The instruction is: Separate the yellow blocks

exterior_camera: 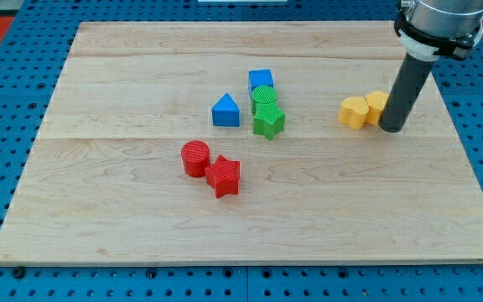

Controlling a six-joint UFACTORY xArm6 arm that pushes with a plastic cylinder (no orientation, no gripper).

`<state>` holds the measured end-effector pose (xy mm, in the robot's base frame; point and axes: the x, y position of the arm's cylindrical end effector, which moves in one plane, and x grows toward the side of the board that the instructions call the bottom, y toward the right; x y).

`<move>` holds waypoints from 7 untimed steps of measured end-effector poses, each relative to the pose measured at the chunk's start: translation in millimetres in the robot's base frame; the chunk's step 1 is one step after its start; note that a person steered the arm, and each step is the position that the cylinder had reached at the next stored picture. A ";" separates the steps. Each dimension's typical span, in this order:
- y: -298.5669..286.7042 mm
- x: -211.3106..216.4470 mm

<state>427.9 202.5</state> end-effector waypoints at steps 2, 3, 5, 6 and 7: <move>-90.2 -14.3; -98.5 -14.8; -90.6 -18.6; -93.8 -45.7; -125.3 -53.3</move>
<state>374.6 77.1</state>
